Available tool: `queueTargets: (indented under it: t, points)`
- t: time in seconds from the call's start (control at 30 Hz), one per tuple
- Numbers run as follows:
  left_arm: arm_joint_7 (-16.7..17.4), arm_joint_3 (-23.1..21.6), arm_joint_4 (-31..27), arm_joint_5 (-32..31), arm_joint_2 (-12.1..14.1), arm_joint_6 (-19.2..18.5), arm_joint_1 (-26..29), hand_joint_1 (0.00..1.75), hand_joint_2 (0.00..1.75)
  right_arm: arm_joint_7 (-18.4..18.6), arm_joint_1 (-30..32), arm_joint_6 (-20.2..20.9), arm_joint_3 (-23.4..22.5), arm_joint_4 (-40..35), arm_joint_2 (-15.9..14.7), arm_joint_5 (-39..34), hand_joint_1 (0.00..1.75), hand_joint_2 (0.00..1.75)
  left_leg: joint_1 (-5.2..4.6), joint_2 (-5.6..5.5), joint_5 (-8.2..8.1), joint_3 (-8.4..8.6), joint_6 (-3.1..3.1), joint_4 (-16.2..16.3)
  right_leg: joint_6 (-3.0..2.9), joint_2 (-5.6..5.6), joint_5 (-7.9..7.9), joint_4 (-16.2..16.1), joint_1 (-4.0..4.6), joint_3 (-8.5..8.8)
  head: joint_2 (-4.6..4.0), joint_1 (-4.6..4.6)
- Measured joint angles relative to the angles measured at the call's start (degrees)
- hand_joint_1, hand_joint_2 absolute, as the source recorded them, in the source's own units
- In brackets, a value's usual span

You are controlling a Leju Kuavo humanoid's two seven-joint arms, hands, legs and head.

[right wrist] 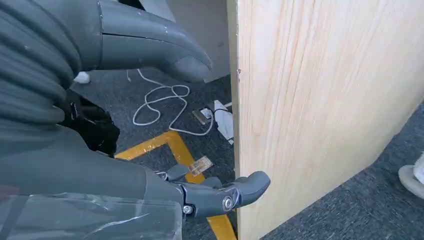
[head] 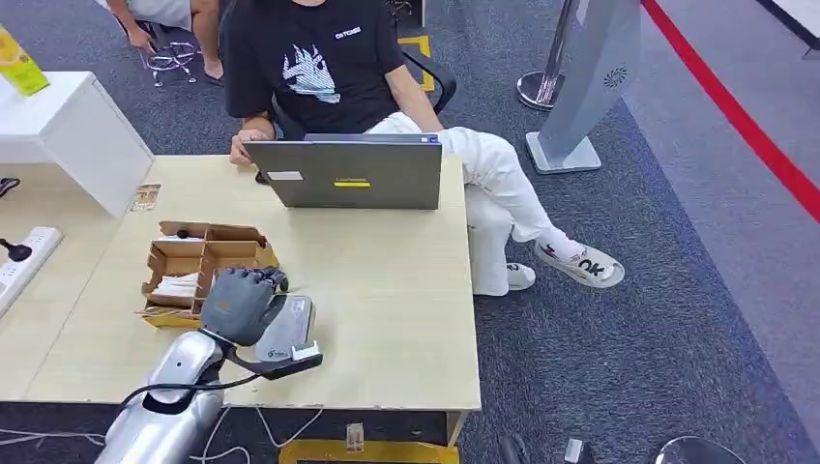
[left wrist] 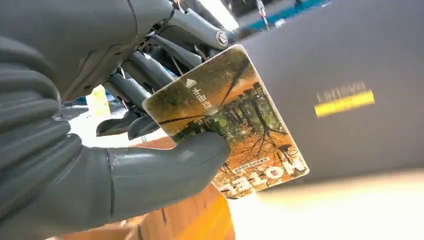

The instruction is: Pass the card to the sensor for recognition and then transmit it.

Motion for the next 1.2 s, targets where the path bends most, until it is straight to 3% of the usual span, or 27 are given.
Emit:
queueTargets:
  t: [0.33, 1.2]
  points:
    - [-0.17, -0.66, 2.01, 1.38, 1.18, -2.91, -0.36, 1.75, 1.75, 0.02, 0.00, 0.00, 0.68, -0.02, -0.04, -0.15, 0.00, 1.75, 0.00, 0.00, 0.00, 0.00, 0.00, 0.00, 0.00, 0.00, 0.00, 0.00, 0.00, 0.00, 0.00, 0.02]
    - [-0.18, -1.51, 2.18, 1.84, 2.05, -3.50, -0.36, 1.75, 1.75, 0.02, 0.01, 0.02, 0.72, -0.02, -0.09, -0.31, 0.00, 1.75, 0.00, 0.00, 0.00, -0.01, 0.00, 0.00, 0.00, 0.00, 0.00, 0.00, 0.00, 0.00, 0.00, 0.02]
